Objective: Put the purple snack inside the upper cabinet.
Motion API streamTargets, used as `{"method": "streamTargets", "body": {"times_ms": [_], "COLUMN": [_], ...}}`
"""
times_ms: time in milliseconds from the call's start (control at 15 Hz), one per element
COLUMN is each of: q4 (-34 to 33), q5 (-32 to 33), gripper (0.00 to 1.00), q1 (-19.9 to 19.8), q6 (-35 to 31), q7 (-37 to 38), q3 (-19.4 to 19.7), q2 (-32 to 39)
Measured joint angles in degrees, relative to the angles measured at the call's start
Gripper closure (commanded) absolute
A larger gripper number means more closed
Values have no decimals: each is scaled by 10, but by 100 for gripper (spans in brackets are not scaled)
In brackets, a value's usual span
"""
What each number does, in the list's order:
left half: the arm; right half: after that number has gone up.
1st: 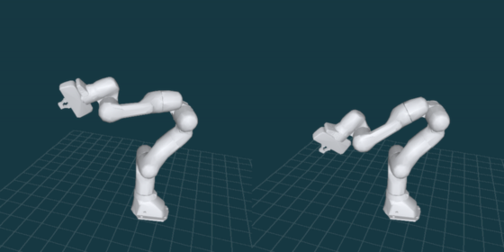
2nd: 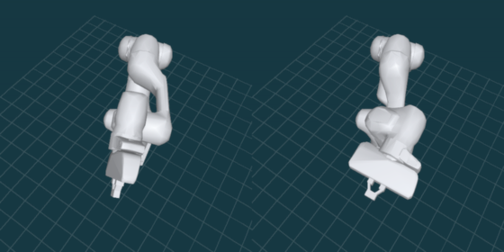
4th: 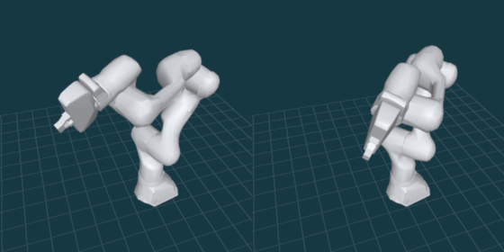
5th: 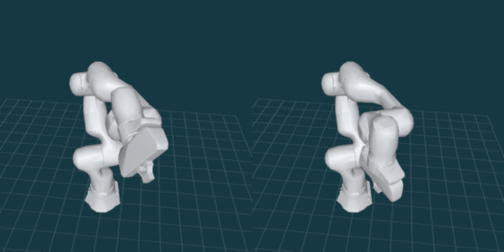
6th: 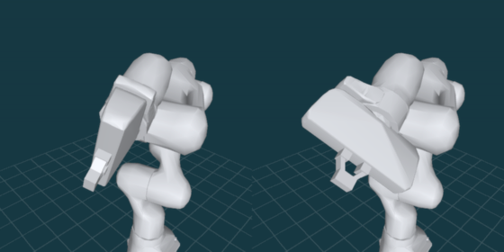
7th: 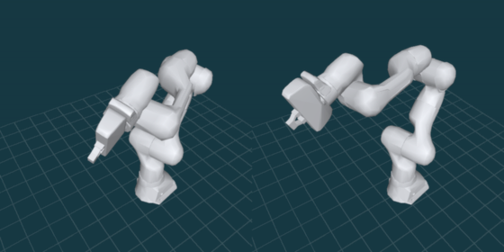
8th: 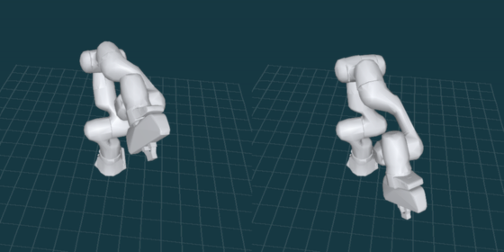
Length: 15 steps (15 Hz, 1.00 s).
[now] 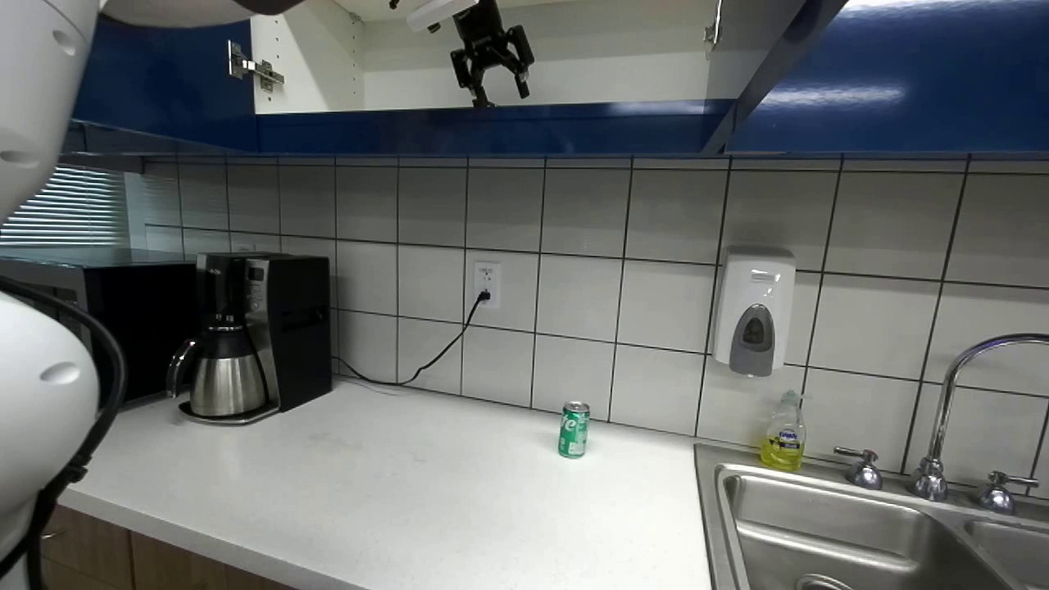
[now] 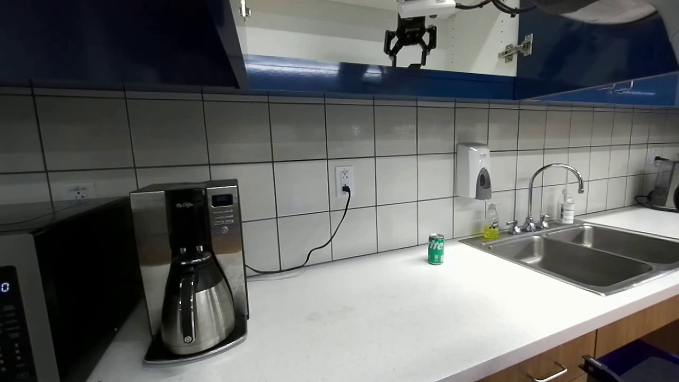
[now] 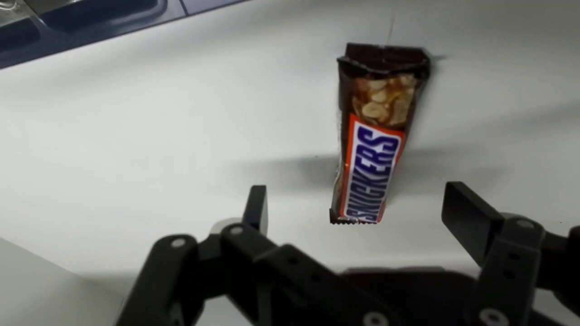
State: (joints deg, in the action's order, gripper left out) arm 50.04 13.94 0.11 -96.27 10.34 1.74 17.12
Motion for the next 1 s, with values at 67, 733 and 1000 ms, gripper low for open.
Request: {"method": "streamTargets", "body": {"times_ms": [67,733,1000], "q4": [0,25,68], "q5": [0,-5,-14], "gripper": [0,0,0], "q1": [-1,-7,-7], "q6": [0,-4,-14], "q7": [0,-1,-5], "q3": [2,5,5], "q2": [-1,-41,-86]}}
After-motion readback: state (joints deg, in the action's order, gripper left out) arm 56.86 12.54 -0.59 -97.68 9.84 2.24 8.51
